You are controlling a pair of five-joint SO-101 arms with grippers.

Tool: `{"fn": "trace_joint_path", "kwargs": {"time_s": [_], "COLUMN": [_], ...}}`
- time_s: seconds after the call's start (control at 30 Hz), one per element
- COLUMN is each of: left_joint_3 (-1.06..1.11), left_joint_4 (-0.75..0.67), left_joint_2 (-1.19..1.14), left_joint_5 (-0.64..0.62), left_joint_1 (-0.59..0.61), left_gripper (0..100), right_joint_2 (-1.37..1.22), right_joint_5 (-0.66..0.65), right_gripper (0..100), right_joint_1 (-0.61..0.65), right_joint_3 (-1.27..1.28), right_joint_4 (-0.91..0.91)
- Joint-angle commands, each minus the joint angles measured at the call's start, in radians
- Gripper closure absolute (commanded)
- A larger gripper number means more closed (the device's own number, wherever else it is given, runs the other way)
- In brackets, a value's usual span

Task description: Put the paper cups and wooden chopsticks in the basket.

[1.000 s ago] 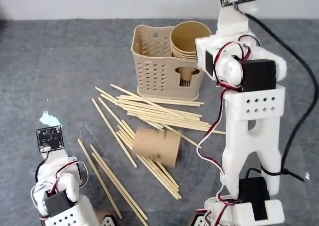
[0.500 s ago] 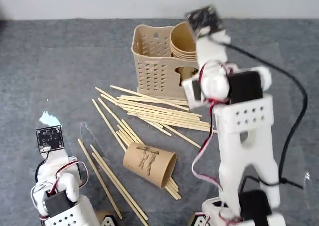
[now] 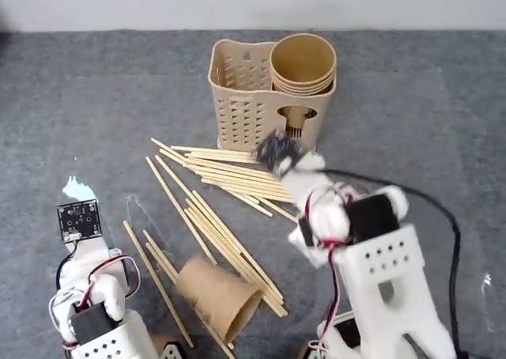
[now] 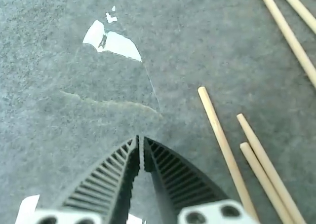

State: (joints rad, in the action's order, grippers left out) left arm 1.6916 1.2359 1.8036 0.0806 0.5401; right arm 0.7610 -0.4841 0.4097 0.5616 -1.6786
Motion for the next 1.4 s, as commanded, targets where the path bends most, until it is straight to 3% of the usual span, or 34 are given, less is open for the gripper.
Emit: {"fn": "trace_joint_path", "kwargs": {"time_s": [0.0,0.2,0.47,0.93,1.37], "left_joint_3": [-0.008,-0.008,-0.008,-0.008,-0.008], "left_joint_4": [0.005,0.003,0.0,0.0,-0.002], "left_joint_2": [0.017,0.017,0.017,0.017,0.017], "left_joint_5": [0.005,0.002,0.002,0.002,0.002], "left_joint_1": [-0.005,-0.005,-0.005,-0.005,-0.005], "left_gripper": [99,99,99,99,99], "right_joint_2": [0.143,0.367,0.545,0.558,0.556], "right_joint_5": [-0.034,-0.029,-0.02,0.201,0.193], "right_gripper": [87.9,86.5,86.6,86.2,86.1], "right_joint_1": [0.079,0.291,0.49,0.983,1.021], "right_joint_3": [0.158,0.313,0.33,0.334,0.491], "right_joint_4": [0.041,0.042,0.031,0.079,0.323]}}
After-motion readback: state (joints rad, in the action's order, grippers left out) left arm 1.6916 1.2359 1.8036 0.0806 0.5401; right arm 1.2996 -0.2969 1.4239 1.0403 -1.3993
